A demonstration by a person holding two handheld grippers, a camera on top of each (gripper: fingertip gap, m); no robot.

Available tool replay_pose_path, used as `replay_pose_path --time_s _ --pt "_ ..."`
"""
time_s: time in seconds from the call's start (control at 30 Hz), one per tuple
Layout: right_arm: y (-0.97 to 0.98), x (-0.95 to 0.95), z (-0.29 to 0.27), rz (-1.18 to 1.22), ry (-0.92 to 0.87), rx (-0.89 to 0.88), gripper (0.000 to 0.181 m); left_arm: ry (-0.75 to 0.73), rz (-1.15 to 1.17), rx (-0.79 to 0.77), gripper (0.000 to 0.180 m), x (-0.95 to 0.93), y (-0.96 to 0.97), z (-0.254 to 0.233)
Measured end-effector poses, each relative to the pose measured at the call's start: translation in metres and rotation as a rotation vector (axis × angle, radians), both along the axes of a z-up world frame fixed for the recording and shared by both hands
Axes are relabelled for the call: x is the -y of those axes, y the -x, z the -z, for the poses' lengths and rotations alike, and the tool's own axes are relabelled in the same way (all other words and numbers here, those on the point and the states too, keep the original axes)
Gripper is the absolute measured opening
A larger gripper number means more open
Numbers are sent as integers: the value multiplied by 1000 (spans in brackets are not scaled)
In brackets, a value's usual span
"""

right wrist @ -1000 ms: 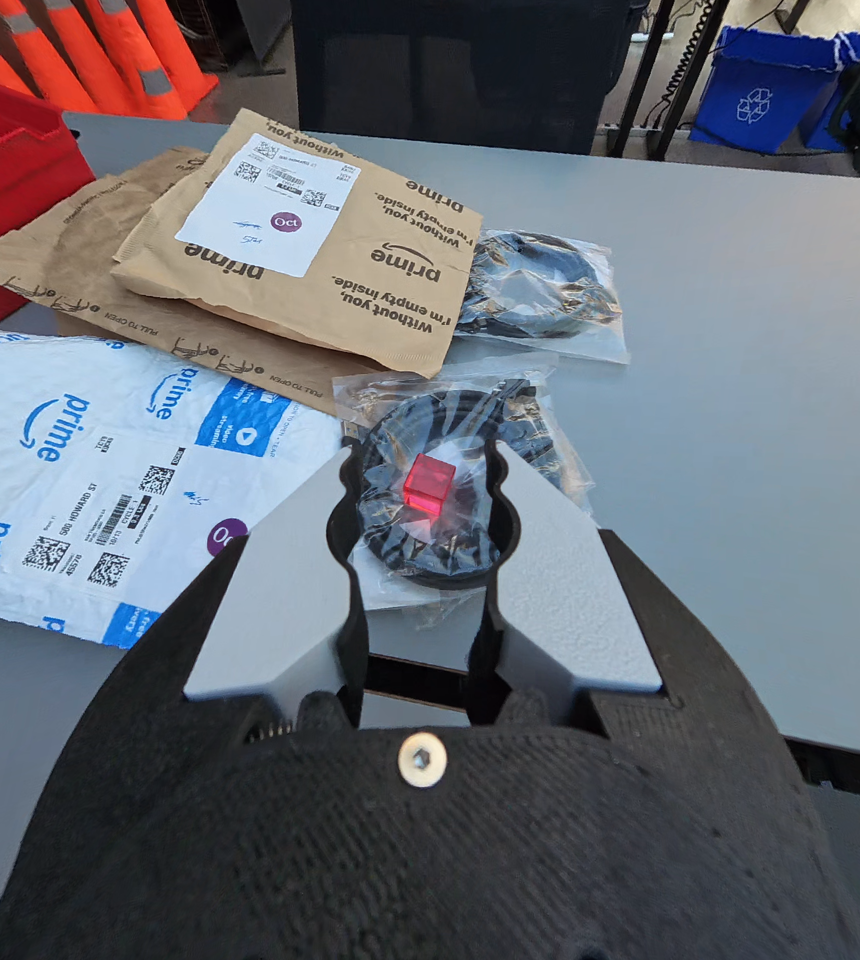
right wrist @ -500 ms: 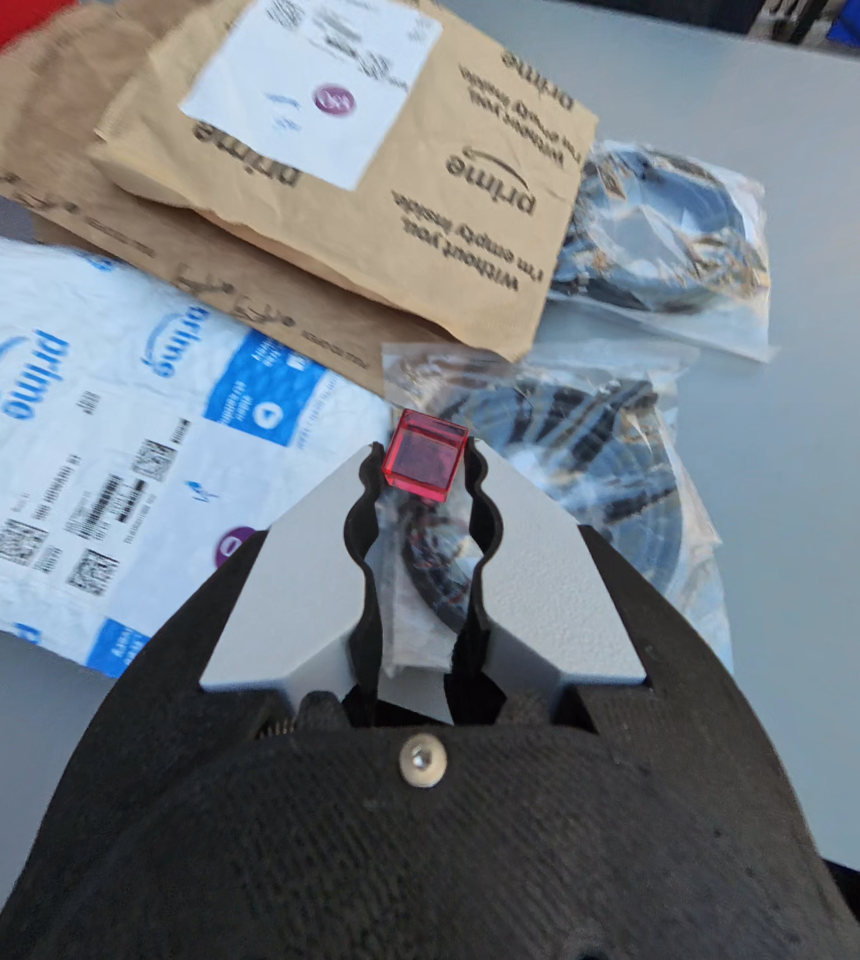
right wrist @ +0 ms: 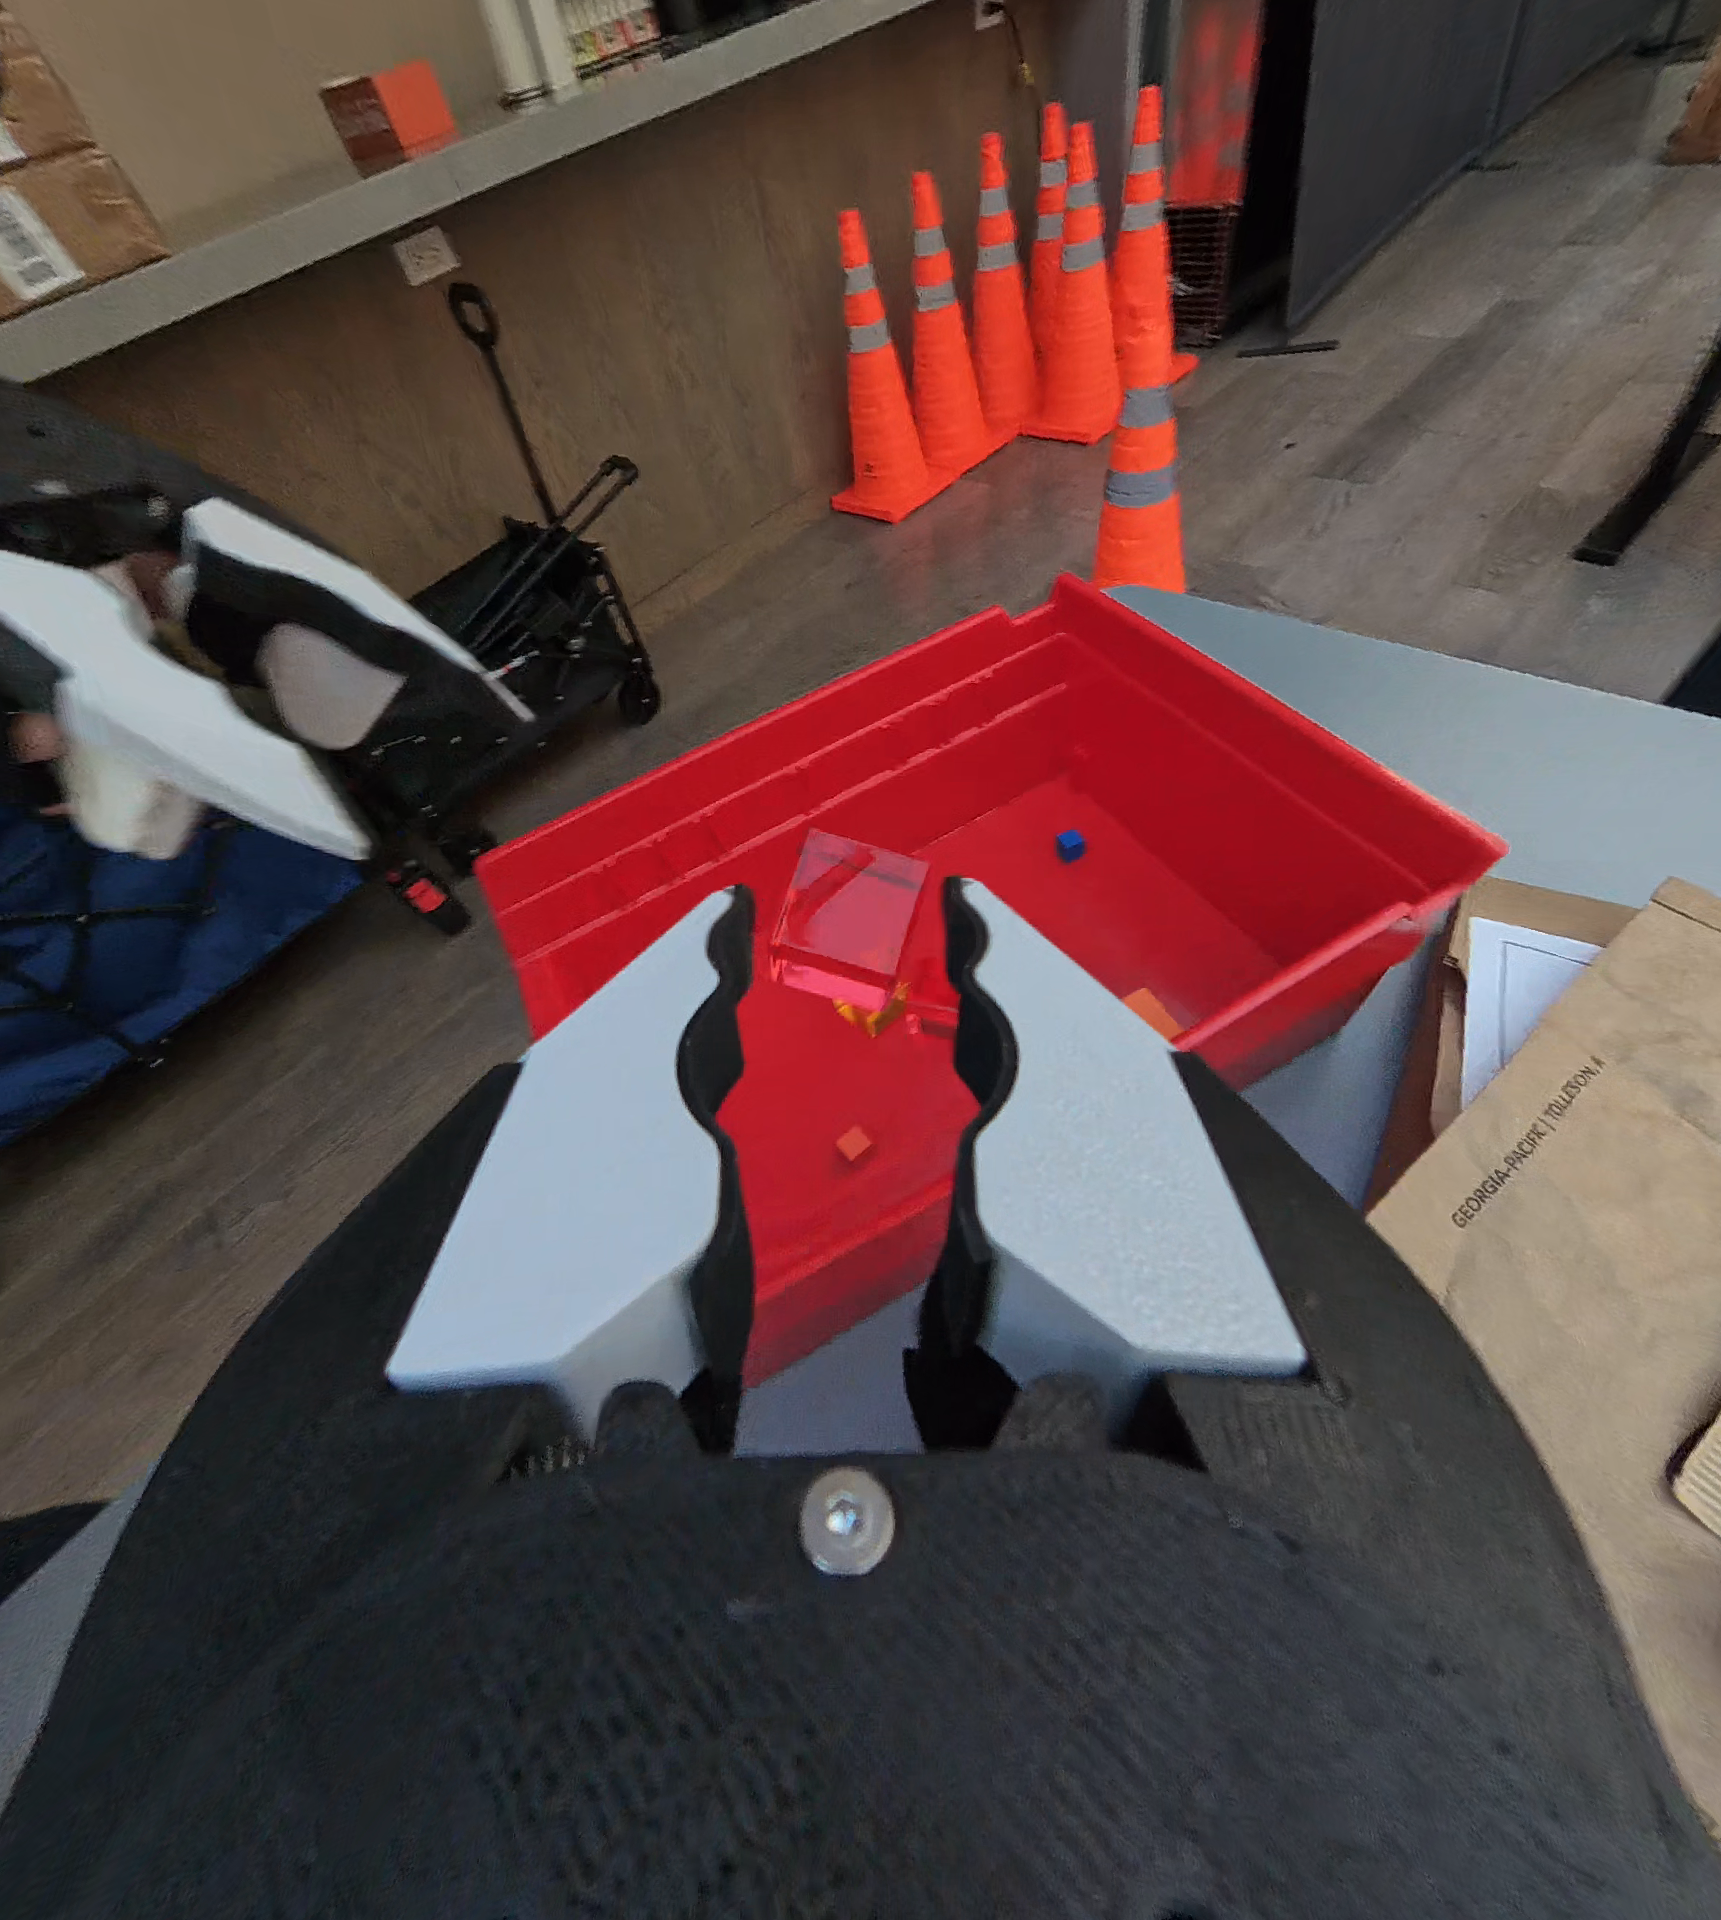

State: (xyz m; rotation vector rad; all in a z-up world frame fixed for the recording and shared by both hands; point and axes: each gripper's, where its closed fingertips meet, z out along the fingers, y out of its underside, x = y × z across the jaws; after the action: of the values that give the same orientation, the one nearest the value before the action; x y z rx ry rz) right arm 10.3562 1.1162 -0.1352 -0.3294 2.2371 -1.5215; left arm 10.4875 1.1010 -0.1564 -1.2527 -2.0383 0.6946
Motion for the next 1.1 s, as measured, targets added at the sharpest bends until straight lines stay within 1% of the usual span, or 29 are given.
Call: replay_pose_path --time_s 0.03,0.07,0.1,0.17,0.23,0.33,0.37,0.4,0.43,0.5,0.57,0.67,0.73,0.8,0.87,0.93,0.97,1.03,1.1 --pt "4 13 8 93 -9 -14 60 -43 24 -81 76 6 -6 -3" --pt "7 19 18 176 -37 -23 72 -57 32 -116 79 16 -14 -2" --pt "9 20 26 245 -68 -28 74 -62 39 -122 84 27 -23 1" --pt "10 10 39 394 -92 -29 73 -44 42 -108 84 51 -37 9" --pt "1 -8 57 492 -151 -33 68 -66 46 -114 82 69 -39 19" --pt "-6 -39 90 634 -292 -148 64 -156 37 -64 75 88 -26 50" --pt "-8 -45 96 665 -313 -176 57 -200 48 -38 71 88 -19 62" --pt "-10 -48 103 678 -338 -183 44 -252 70 -20 55 85 -12 71" --pt "-13 -50 112 681 -376 -178 33 -303 86 -14 35 81 -6 77" --pt "-19 -54 129 668 -460 -158 14 -352 69 -11 29 78 1 86" --pt "-18 -56 131 681 -464 -181 11 -360 42 -10 25 77 0 89" --pt "-19 -76 132 682 -520 -265 6 -394 76 42 26 55 -11 88" --pt "-26 -97 133 677 -516 -232 6 -367 138 74 22 32 -23 84" --pt "-30 -123 132 701 -499 -192 4 -355 171 41 11 14 -36 70" --pt "-34 -146 132 725 -470 -163 3 -324 154 -6 26 13 -45 54" --pt "-37 -162 134 772 -438 -72 4 -208 140 -25 41 31 -47 39" --pt "-39 -168 138 793 -440 -24 14 -133 146 -16 46 44 -45 34" --pt "-44 -174 142 810 -430 17 16 -25 186 27 61 66 -30 25" --pt "-41 -174 142 843 -412 -15 12 50 255 60 71 86 -3 19"
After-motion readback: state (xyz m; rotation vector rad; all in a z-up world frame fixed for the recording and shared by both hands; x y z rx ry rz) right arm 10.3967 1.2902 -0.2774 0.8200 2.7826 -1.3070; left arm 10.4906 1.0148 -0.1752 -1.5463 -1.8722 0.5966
